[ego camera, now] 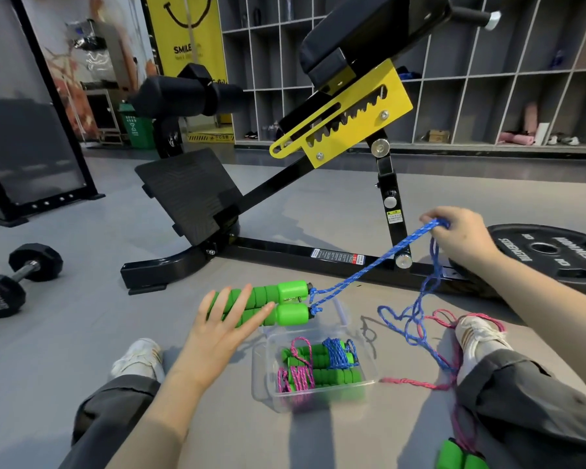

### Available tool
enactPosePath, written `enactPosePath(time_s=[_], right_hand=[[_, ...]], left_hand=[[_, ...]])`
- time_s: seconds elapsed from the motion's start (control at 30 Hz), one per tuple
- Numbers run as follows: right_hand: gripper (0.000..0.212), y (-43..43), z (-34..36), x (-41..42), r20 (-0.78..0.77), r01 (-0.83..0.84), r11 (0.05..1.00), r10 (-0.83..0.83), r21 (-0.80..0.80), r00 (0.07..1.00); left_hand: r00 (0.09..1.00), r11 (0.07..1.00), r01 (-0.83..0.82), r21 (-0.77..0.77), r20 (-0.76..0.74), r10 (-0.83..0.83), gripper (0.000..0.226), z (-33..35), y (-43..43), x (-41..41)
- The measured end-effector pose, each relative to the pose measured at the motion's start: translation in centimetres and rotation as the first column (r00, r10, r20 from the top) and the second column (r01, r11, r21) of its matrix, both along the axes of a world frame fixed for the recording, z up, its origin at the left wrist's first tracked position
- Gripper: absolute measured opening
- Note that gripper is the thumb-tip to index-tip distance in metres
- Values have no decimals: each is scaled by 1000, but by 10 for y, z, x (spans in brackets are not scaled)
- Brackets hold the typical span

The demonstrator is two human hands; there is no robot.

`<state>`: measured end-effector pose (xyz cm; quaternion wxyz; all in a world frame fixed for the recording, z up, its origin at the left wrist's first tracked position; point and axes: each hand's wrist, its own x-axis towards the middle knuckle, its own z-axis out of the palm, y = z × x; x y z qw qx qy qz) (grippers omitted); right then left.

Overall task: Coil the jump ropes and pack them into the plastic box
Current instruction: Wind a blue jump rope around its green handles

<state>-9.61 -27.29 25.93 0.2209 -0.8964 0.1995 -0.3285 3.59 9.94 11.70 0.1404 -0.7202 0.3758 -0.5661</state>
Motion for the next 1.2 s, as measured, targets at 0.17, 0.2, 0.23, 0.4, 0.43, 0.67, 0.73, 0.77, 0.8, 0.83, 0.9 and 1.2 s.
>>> enactPosePath(time_s=[0.17,0.2,0.23,0.4,0.43,0.67,0.73,0.77,0.8,0.83,0.9,1.2], right_hand=[[15,7,33,11,-68,-50,888,91,458,994],[21,13,34,13,-114,-76,851,157,520,981],[26,19,36,17,-188,-82,867,198,492,962],[25,49,92,38,-35,-128,988,132,85,991],[23,54,111,41,73,-120,993,117,24,990],[28,70,161,60,88,-178,975,191,-134,978],[29,77,146,66,-133,-130,975,107,-182,985],[32,81,140,66,-254,-103,974,50,-202,966],[34,86,137,66,-339,-102,984,46,-147,940],[33,90,135,67,-378,-121,992,103,-26,920],[22,102,138,68,-282,-192,941,272,279,920],[33,145,244,60,334,-330,936,351,-121,875]], left_hand=[[998,995,-56,-80,-20,54,78,4,3,7],[997,994,-71,-88,-18,69,78,5,1,9],[996,993,-83,-88,-14,82,79,7,0,11],[997,990,-63,-125,39,68,81,28,-3,15],[996,987,-63,-148,52,71,84,34,-4,17],[991,981,-40,-192,116,63,82,58,-9,28],[991,981,-62,-186,107,83,85,58,-2,30],[990,981,-75,-181,105,95,86,58,3,30],[988,980,-86,-180,109,107,86,59,8,30],[986,978,-95,-183,115,117,85,62,12,31],[983,975,-95,-203,133,123,81,71,18,32],[984,962,-99,-253,117,132,72,130,25,28]])
